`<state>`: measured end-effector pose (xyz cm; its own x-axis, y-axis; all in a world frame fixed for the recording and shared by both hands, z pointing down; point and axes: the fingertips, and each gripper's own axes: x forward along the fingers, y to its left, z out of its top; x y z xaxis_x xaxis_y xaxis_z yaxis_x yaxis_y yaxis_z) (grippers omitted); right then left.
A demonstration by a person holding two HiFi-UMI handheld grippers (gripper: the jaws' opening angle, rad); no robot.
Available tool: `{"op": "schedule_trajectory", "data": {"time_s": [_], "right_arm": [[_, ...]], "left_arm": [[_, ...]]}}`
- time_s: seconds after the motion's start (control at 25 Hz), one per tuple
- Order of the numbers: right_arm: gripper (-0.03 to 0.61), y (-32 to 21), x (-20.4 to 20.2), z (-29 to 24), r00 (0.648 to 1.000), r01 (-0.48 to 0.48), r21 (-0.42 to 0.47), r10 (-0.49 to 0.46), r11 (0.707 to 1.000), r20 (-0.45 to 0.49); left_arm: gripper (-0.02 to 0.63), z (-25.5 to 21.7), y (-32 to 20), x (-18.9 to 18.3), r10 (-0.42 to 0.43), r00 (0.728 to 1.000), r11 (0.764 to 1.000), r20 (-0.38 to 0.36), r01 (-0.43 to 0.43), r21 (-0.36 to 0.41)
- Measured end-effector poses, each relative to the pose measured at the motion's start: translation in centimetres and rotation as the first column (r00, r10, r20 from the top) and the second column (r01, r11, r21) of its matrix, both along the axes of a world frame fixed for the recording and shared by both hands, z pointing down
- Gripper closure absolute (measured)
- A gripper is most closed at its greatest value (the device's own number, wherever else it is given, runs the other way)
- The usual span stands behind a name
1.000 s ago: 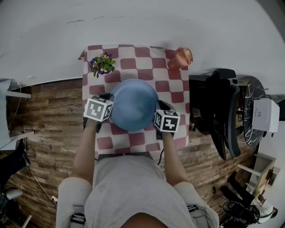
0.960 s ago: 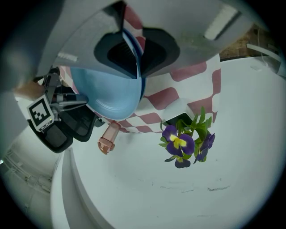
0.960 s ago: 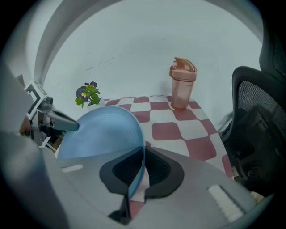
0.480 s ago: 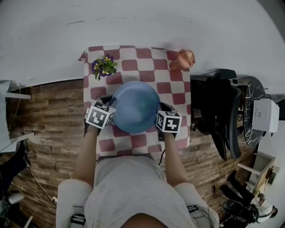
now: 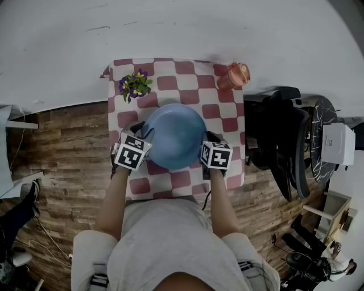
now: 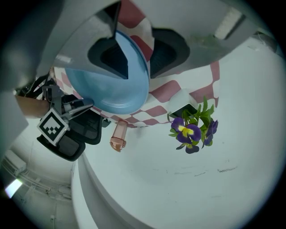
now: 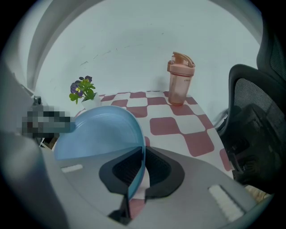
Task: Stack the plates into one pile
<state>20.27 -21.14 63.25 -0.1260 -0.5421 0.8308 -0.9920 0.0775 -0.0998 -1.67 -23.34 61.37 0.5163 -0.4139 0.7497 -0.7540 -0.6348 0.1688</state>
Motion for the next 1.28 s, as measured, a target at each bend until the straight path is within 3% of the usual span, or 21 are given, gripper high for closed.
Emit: {"op": "schedule_trajectory", "data": {"time_s": [0.32,0.52,0.6,0.72,0.8,1.08,1.28], "right_arm": [[0.548,0.1,0.2,-0.1,0.997,-0.047,0.044,0.049,0.998,-0.059],[0.491,0.3,-0.5,-1.4,0.997,-0.062,0.124,0.067,0.99,-0.036],[0.488,0.4,-0.6,-2.1,0.996,-0.069,0.162,0.076,0.984,-0.038],[0.51,0.3,-1.1,-3.6,0.998,-0.056,0.223,0.062,0.973,-0.021],[0.578,0.5,-1.6,-4.8,0.999,-0.037,0.264,0.035,0.964,0.01],[0.578,1.1,-3.4,-10.3,0.99,0.06,0.41,-0.107,0.91,0.093],[0.579,1.9,-3.8,-14.2,0.975,0.117,0.497,-0.195,0.86,0.108]], "left_arm": [[0.449,-1.4,0.1,-1.9,-0.019,0.998,0.995,-0.062,0.025,0.094],[0.531,-4.3,-0.1,-3.3,-0.07,0.989,0.978,-0.13,0.094,0.188],[0.593,-5.1,-0.1,-3.9,-0.097,0.984,0.968,-0.149,0.128,0.218],[0.607,-6.4,0.1,-4.5,-0.136,0.975,0.954,-0.178,0.177,0.242],[0.607,-7.5,0.5,-4.6,-0.158,0.967,0.942,-0.202,0.209,0.262],[0.607,-12.7,2.8,-4.2,-0.223,0.926,0.877,-0.304,0.327,0.352],[0.607,-15.2,5.0,-3.4,-0.238,0.918,0.833,-0.317,0.361,0.42]]}}
